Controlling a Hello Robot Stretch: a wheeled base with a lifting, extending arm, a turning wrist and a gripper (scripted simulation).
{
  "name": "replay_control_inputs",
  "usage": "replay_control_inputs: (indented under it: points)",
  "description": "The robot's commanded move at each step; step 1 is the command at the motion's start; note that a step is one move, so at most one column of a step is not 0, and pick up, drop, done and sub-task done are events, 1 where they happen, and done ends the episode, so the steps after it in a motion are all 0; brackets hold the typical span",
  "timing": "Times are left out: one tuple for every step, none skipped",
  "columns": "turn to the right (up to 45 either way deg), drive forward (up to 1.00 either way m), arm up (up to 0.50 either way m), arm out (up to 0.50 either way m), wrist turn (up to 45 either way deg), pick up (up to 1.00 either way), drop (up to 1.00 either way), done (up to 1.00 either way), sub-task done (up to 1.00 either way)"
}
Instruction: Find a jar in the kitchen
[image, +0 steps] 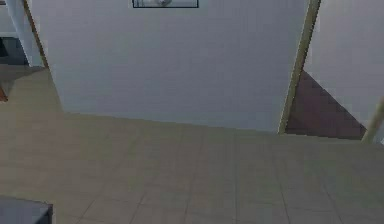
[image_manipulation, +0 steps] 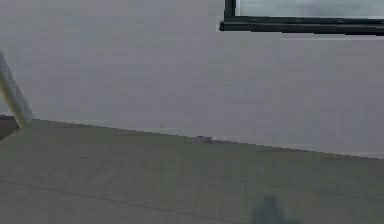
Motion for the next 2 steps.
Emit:
replay_control_inputs:
  points:
    - [0.0, 0.65, 0.0, 0.0, 0.0, 0.0, 0.0, 0.0, 0.0]
    - [-33.0, 0.0, 0.0, 0.0, 0.0, 0.0, 0.0, 0.0, 0.0]
